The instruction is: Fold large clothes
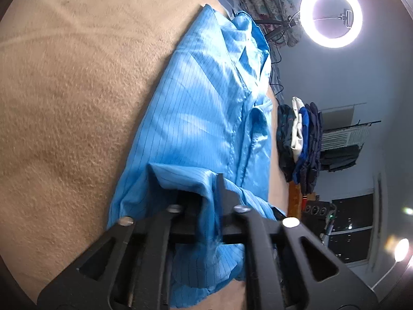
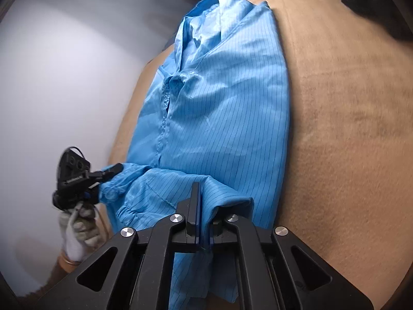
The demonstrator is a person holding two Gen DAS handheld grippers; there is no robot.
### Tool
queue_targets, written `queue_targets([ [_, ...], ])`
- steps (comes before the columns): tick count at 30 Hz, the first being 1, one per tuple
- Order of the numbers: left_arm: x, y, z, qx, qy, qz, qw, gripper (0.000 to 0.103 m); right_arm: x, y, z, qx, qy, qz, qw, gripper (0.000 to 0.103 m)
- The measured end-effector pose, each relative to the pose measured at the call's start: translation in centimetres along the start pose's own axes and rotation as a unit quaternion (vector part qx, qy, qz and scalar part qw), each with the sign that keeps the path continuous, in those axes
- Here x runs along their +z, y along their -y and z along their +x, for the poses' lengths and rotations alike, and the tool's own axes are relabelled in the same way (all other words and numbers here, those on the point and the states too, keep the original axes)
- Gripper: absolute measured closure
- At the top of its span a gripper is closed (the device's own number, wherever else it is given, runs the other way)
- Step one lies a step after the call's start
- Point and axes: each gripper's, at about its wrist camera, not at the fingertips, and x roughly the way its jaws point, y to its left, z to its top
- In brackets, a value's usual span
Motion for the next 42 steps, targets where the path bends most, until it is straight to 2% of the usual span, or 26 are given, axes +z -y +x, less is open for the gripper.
queue_targets([
  [1, -0.1, 0.0, -0.3, -0.006, 0.001, -0.002, 1.0000, 0.062, -0.1, 0.0, -0.3, 0.003, 0.000, 0.003, 1.000, 0.094],
  [3, -0.5, 0.5, -1.2, -0.011, 0.007, 0.005, 0.9999, 0.054, -0.3, -0.1, -1.2, 0.009, 0.001, 0.004, 1.000, 0.079],
  [5, -0.9, 0.9, -2.0, -0.010, 0.005, 0.021, 0.9997, 0.052, -0.6, -0.4, -2.1, 0.008, 0.010, 0.004, 1.000, 0.058],
  [6, -1.2, 0.9, -2.4, -0.008, 0.005, 0.025, 0.9996, 0.049, -0.8, -0.5, -2.8, 0.013, 0.015, 0.005, 1.000, 0.053],
  [12, -5.0, -0.5, -4.7, -0.012, -0.008, 0.033, 0.9993, 0.049, -3.8, -0.7, -5.4, 0.031, 0.015, 0.016, 0.999, 0.053],
  [16, -7.5, -1.2, -4.6, -0.016, -0.019, 0.035, 0.9991, 0.049, -6.8, -0.4, -4.7, 0.040, -0.006, 0.026, 0.999, 0.053],
  [22, -9.3, -1.5, -2.8, -0.011, -0.033, 0.044, 0.9984, 0.049, -8.5, -0.3, -2.0, 0.046, -0.031, 0.024, 0.998, 0.053],
  [24, -9.4, -1.3, -2.3, -0.013, -0.035, 0.048, 0.9982, 0.052, -8.6, -0.6, -1.3, 0.050, -0.040, 0.017, 0.998, 0.058],
  [25, -9.4, -1.2, -2.3, -0.011, -0.034, 0.051, 0.9981, 0.068, -8.5, -0.8, -1.0, 0.053, -0.044, 0.012, 0.998, 0.075],
  [26, -9.3, -1.0, -2.1, -0.008, -0.035, 0.054, 0.9979, 0.080, -8.3, -1.2, -0.9, 0.054, -0.050, 0.005, 0.997, 0.091],
  [27, -9.2, -0.9, -2.0, -0.005, -0.037, 0.055, 0.9978, 0.097, -8.1, -1.4, -0.9, 0.053, -0.049, 0.000, 0.997, 0.095],
  [34, -7.1, 1.3, -2.6, -0.016, -0.018, 0.076, 0.9968, 0.099, -5.7, -2.9, -3.5, 0.044, -0.016, -0.039, 0.998, 0.100],
  [42, -3.2, 3.4, -2.3, -0.033, 0.009, 0.080, 0.9962, 0.099, 0.0, -3.8, -3.9, 0.036, 0.014, -0.063, 0.997, 0.100],
])
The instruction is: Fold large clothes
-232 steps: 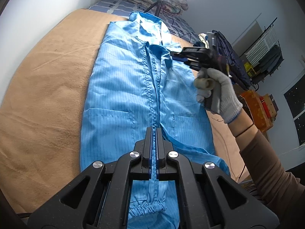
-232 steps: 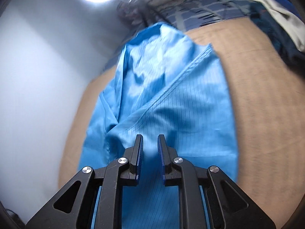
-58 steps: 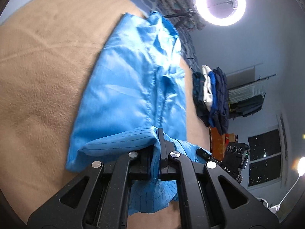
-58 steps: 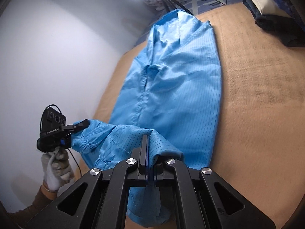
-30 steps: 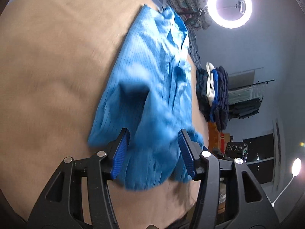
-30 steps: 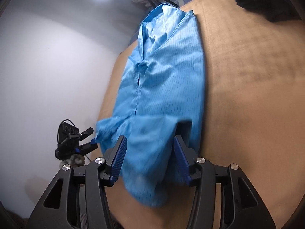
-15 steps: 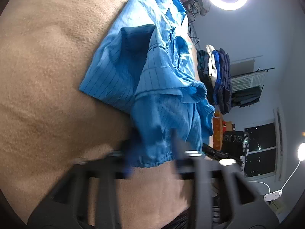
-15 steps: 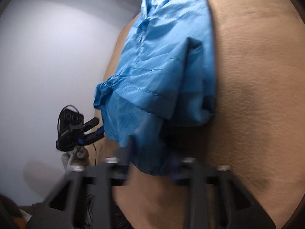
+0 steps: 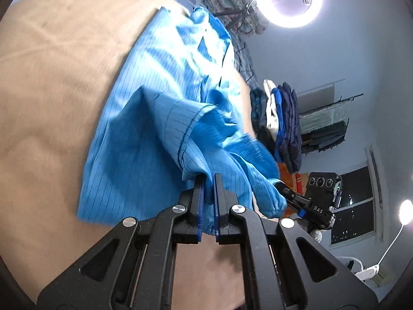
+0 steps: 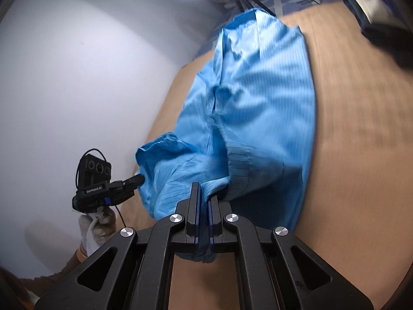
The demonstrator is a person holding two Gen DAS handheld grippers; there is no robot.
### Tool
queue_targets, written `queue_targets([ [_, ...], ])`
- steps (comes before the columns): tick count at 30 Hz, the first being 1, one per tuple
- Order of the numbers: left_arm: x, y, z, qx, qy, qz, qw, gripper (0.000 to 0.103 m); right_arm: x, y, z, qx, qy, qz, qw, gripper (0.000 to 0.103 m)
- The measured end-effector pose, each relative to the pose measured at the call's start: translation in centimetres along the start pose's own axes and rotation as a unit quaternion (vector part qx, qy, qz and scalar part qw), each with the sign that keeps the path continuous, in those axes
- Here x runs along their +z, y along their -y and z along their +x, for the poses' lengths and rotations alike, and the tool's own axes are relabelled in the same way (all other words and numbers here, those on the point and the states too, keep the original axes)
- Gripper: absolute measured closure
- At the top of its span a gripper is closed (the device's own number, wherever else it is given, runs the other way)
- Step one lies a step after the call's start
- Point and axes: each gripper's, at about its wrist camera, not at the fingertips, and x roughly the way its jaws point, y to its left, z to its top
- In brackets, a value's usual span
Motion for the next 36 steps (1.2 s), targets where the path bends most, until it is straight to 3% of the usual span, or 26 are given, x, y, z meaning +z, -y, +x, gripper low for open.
queue_targets([
  [8, 4.2, 0.6, 2.0, -0.002, 0.037, -0.014, 0.9992, 0.099, 4.8, 1.0, 2.3, -0.037, 0.012, 0.003, 0.999, 0.099],
  [9, 4.8, 0.7, 2.1, 0.000, 0.041, -0.018, 0.9990, 0.095, 5.2, 1.1, 2.3, -0.045, 0.017, 0.008, 0.999, 0.099],
  [10, 5.2, 0.6, 2.0, 0.001, 0.045, -0.020, 0.9988, 0.083, 5.8, 1.2, 2.4, -0.051, 0.020, 0.013, 0.998, 0.099],
  [11, 5.7, 0.7, 1.9, 0.003, 0.053, -0.023, 0.9983, 0.075, 6.1, 1.4, 2.3, -0.052, 0.022, 0.017, 0.998, 0.094],
  [12, 6.0, 0.6, 1.6, 0.005, 0.062, -0.027, 0.9977, 0.060, 6.6, 1.6, 2.1, -0.054, 0.026, 0.025, 0.998, 0.082],
  [14, 6.7, 0.5, 0.7, 0.004, 0.088, -0.036, 0.9954, 0.049, 7.2, 1.8, 1.6, -0.055, 0.043, 0.028, 0.997, 0.063],
  [16, 7.1, 0.3, -0.1, -0.005, 0.102, -0.038, 0.9940, 0.049, 7.7, 1.7, 0.6, -0.052, 0.069, 0.022, 0.996, 0.048],
  [17, 7.2, 0.2, -0.5, -0.003, 0.106, -0.035, 0.9937, 0.049, 7.8, 1.8, -0.1, -0.044, 0.080, 0.021, 0.996, 0.045],
  [20, 6.9, 0.0, -1.0, 0.038, 0.113, -0.004, 0.9929, 0.049, 7.7, 1.9, -1.3, -0.059, 0.087, 0.012, 0.994, 0.045],
  [24, 5.7, -1.7, -0.4, 0.095, 0.081, 0.026, 0.9918, 0.049, 5.8, 2.4, -1.6, -0.106, 0.063, -0.017, 0.992, 0.048],
  [31, 3.2, -3.7, 2.5, 0.135, 0.021, 0.050, 0.9893, 0.079, 2.6, 5.1, 0.4, -0.116, 0.015, 0.007, 0.993, 0.058],
  [34, 2.3, -3.6, 2.4, 0.148, 0.022, 0.065, 0.9865, 0.091, 2.1, 5.2, 2.0, -0.127, -0.004, 0.000, 0.992, 0.075],
  [36, 2.1, -3.5, 2.2, 0.156, 0.026, 0.068, 0.9850, 0.099, 1.9, 4.9, 2.6, -0.138, -0.012, -0.013, 0.990, 0.092],
])
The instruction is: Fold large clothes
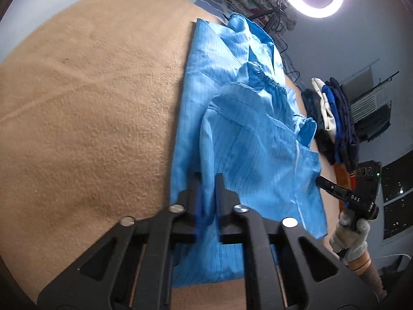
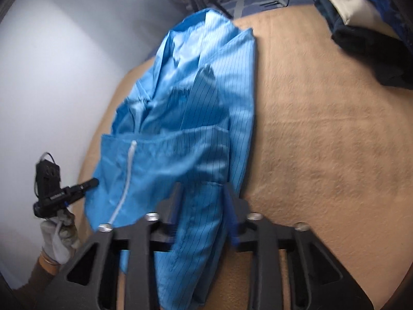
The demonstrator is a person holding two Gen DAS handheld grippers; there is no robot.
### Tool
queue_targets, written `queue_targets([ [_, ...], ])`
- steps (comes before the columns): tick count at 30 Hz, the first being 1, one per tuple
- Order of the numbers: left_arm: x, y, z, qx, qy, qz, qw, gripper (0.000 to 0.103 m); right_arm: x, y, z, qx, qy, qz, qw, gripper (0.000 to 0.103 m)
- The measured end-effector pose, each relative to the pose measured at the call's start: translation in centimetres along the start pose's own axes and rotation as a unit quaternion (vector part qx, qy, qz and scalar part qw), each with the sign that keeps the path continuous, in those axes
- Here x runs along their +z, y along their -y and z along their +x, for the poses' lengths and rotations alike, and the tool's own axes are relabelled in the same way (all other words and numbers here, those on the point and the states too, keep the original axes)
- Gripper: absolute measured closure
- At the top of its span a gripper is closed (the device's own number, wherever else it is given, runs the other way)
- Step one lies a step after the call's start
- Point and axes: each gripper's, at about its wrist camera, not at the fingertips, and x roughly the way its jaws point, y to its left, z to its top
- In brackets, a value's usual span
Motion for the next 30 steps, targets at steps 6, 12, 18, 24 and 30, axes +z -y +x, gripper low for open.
queue_targets([
  [6, -1.9, -0.2, -0.9, 0.018, 0.026, -0.008, 0.9995, 0.101, 0.4, -2.1, 0.5, -0.033, 0.010, -0.059, 0.998, 0.099],
  [12, -0.9, 0.7, -1.8, 0.043, 0.042, 0.010, 0.9981, 0.098, -0.4, -2.5, 1.3, -0.090, -0.010, -0.092, 0.992, 0.099],
  [18, 0.9, 4.9, -2.3, 0.058, 0.063, 0.093, 0.9919, 0.098, -0.2, -3.8, -1.7, -0.111, 0.046, -0.099, 0.988, 0.094],
  [24, 2.7, 6.6, 1.9, 0.078, 0.032, 0.124, 0.9887, 0.098, 0.7, -5.8, 0.2, -0.089, 0.060, -0.133, 0.985, 0.094],
  [30, 3.7, 3.6, 4.3, 0.102, 0.038, 0.080, 0.9908, 0.098, 0.9, -3.8, 3.2, -0.130, 0.047, -0.103, 0.985, 0.094],
])
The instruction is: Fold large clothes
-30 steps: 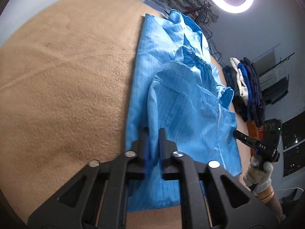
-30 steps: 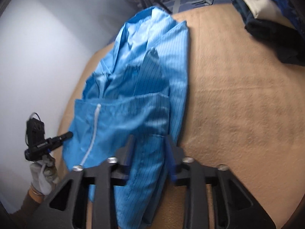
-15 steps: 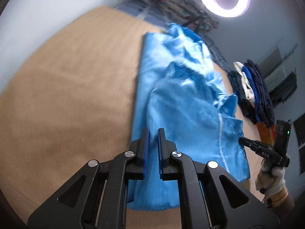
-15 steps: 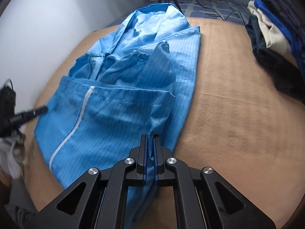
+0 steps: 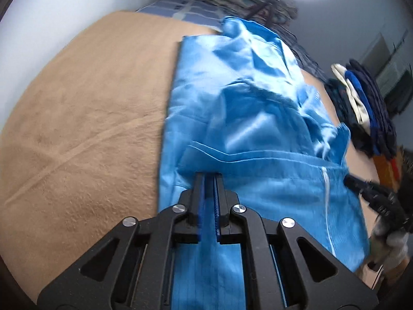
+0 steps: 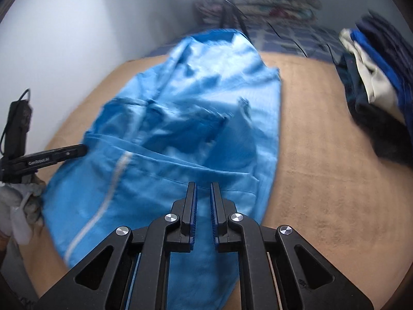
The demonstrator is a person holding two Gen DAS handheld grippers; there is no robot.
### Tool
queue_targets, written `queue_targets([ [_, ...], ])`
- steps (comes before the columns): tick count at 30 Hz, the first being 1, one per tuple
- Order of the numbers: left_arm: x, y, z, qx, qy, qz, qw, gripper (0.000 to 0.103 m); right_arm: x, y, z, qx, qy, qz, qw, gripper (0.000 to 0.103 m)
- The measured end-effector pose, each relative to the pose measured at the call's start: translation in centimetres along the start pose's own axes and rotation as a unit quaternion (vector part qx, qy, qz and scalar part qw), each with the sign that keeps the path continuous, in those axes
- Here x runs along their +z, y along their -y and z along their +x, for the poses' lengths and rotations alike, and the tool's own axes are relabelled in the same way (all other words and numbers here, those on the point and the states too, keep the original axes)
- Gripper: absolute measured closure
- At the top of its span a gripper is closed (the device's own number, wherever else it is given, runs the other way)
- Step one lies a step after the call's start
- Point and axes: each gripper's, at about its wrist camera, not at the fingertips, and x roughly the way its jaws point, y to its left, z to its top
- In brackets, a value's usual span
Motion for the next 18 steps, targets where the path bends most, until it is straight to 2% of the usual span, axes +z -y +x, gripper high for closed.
queue_targets([
  [3, -0.5, -0.5, 0.4, -0.003, 0.012, -0.009, 0.9999, 0.098, -0.9, 0.7, 0.6, 0.000, 0.003, 0.006, 1.000, 0.096],
  [5, -0.9, 0.0, 0.4, 0.009, 0.023, 0.008, 0.9997, 0.098, -1.2, 0.4, 0.5, -0.008, 0.007, 0.000, 1.000, 0.096],
  [8, -0.4, 0.4, 0.2, 0.013, 0.007, 0.011, 0.9998, 0.098, -0.5, 0.0, 0.3, -0.014, -0.012, -0.005, 1.000, 0.095],
  [11, 0.4, 0.2, -0.7, -0.010, -0.012, -0.003, 0.9999, 0.097, 0.3, 0.7, -1.3, 0.014, -0.007, 0.008, 1.000, 0.093],
  [12, 0.8, 0.1, -1.2, -0.016, -0.014, -0.001, 0.9998, 0.092, 0.4, 0.9, -1.8, 0.023, -0.001, 0.011, 1.000, 0.085],
  [13, 1.0, -0.1, -1.5, -0.019, -0.014, 0.000, 0.9997, 0.076, 0.6, 1.4, -2.4, 0.034, 0.006, 0.015, 0.999, 0.077],
  [14, 1.4, -0.3, -1.8, -0.025, -0.014, -0.002, 0.9996, 0.067, 0.6, 1.7, -2.7, 0.037, 0.012, 0.018, 0.999, 0.059],
  [15, 1.8, -0.7, -2.1, -0.029, -0.010, -0.006, 0.9995, 0.055, 0.8, 2.2, -3.2, 0.036, 0.023, 0.021, 0.999, 0.053],
  [18, 3.1, -2.6, -2.2, -0.044, -0.017, -0.038, 0.9982, 0.052, 1.5, 4.1, -3.2, 0.034, 0.021, 0.039, 0.998, 0.052],
])
